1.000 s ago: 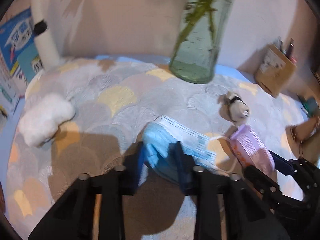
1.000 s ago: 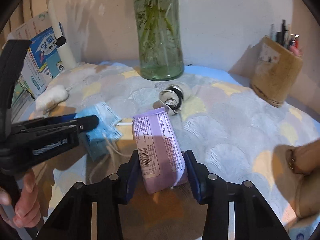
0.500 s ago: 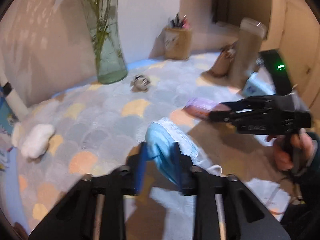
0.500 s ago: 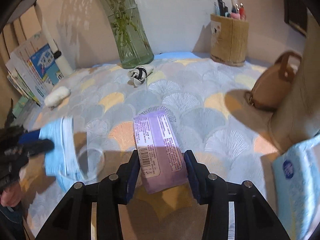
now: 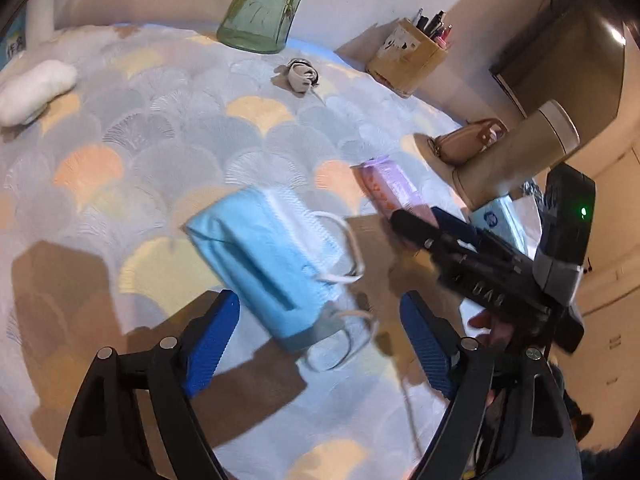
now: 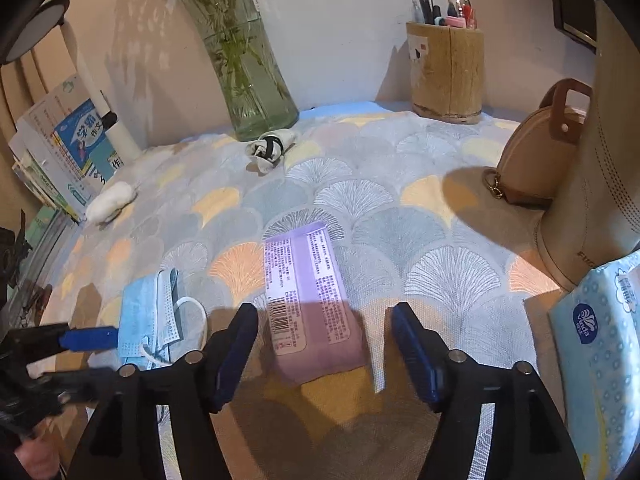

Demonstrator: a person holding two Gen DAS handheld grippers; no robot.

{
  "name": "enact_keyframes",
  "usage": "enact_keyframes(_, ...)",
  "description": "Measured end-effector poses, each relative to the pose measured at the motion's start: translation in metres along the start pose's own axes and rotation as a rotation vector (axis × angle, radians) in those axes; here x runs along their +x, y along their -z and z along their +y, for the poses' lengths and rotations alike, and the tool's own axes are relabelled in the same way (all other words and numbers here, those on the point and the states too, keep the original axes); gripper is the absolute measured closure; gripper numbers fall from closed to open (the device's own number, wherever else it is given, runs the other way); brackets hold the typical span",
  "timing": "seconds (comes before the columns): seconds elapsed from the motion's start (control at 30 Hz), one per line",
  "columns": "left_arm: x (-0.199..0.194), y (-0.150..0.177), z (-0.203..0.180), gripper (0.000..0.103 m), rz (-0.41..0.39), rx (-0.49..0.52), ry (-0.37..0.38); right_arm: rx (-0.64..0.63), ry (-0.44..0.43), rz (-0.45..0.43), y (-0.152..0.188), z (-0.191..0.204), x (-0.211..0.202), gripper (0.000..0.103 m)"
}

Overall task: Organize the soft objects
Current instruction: 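Grasp the blue face mask with the left gripper while the right grasps the purple soap pack, then carry the face mask and purple soap pack to the glass bowl and release them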

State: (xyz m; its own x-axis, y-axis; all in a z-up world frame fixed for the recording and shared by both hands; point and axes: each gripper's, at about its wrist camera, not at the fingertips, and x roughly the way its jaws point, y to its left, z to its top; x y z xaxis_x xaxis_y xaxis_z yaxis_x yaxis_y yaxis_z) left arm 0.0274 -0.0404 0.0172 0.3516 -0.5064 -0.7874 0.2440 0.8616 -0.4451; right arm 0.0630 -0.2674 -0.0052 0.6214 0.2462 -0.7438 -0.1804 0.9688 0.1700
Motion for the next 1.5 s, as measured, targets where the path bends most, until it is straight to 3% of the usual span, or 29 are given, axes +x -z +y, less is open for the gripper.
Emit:
enact_keyframes(0.13,0.02,-0.005,-0.021,0.025,-0.057,0.08,-0.25,-0.018,0.016,0.004,0.002,0.003,0.001,0.033)
enact_keyframes(0.23,0.03,-0.006,-0.036,0.053,-0.091,0.174,-0.405,-0.023,0.023,0.004,0.002,0.004,0.001,0.032)
enact_keyframes(0.33,0.027,-0.005,-0.041,0.088,-0.123,0.215,-0.413,-0.034,0.024,0.002,0.002,0.006,0.002,0.034)
enact_keyframes(0.37,0.026,-0.005,-0.04,0.09,-0.133,0.217,-0.419,-0.046,0.021,-0.003,0.002,0.008,0.001,0.038)
enact_keyframes(0.4,0.022,-0.004,-0.039,0.091,-0.151,0.215,-0.395,-0.06,0.017,-0.006,0.002,0.011,0.001,0.058)
enact_keyframes(0.43,0.018,-0.004,-0.036,0.091,-0.167,0.211,-0.358,-0.071,0.017,-0.007,0.003,0.013,0.001,0.063)
enact_keyframes(0.5,-0.002,-0.004,-0.037,0.091,-0.223,0.208,-0.271,-0.093,0.02,-0.028,0.004,0.017,-0.003,0.063)
enact_keyframes(0.83,-0.059,-0.022,-0.091,0.091,-0.394,0.311,-0.223,-0.036,-0.029,-0.189,0.004,0.009,-0.047,0.063)
enact_keyframes(1.03,-0.079,-0.03,-0.132,0.091,-0.46,0.37,-0.158,-0.016,-0.017,-0.313,-0.005,0.007,-0.119,0.063)
enact_keyframes(1.3,-0.082,-0.037,-0.222,0.091,-0.517,0.535,-0.073,0.054,0.07,-0.49,-0.015,-0.03,-0.213,0.063)
enact_keyframes(1.5,-0.065,-0.05,-0.287,0.091,-0.52,0.635,0.008,0.163,0.202,-0.528,-0.013,-0.094,-0.249,0.063)
